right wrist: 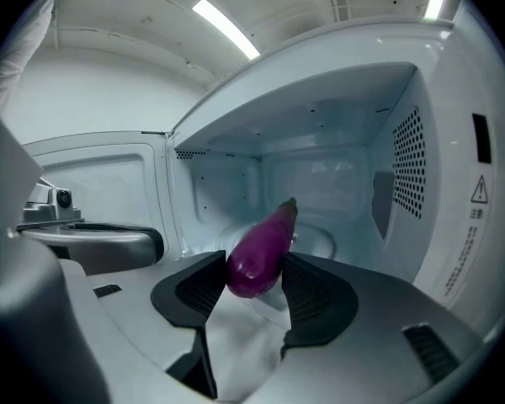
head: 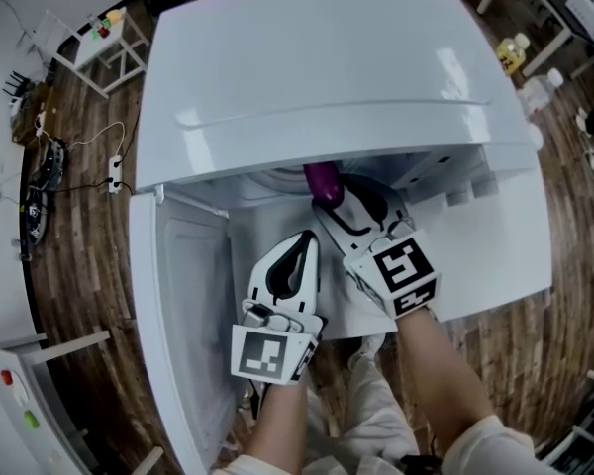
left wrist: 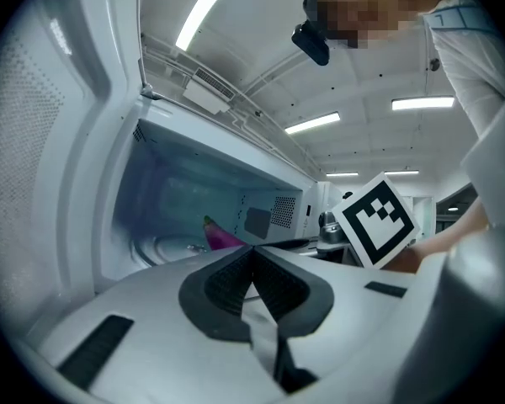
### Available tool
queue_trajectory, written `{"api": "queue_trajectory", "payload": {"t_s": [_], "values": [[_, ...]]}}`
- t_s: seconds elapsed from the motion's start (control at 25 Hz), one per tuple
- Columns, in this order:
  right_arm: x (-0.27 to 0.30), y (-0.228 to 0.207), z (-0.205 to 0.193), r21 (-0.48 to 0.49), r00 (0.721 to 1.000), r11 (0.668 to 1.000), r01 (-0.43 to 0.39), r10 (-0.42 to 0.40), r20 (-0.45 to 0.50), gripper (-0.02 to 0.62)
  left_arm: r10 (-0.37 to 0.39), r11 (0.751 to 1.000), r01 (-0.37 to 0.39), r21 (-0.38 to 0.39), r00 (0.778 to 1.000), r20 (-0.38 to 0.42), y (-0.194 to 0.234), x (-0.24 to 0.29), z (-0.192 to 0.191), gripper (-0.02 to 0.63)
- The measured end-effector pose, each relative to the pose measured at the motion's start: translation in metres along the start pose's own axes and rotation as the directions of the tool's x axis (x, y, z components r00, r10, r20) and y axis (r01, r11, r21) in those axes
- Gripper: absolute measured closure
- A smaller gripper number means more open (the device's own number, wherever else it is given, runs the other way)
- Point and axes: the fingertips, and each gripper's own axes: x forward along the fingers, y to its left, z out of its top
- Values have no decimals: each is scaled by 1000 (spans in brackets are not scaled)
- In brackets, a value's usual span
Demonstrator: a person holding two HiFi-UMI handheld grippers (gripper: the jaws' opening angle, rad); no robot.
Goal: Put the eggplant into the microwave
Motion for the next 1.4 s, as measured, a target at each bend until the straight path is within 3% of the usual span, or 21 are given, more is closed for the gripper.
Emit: {"api": "queue_trajectory", "payload": {"t_s": [0.48,0.84,1.4], "values": [[28,-18,-1,19,999,999,37,-36,-38,368,78,997,-78,-8,997,10,20,11,7,604],[37,-23,-4,-15,997,999,48,-49,-58,368,89,996,-90,-6,996,-4,20,15,7,604],[20,-23,-2,15,999,999,42,-42,-12,365,82,997,-82,3,997,-3,12,17,6,604]]}}
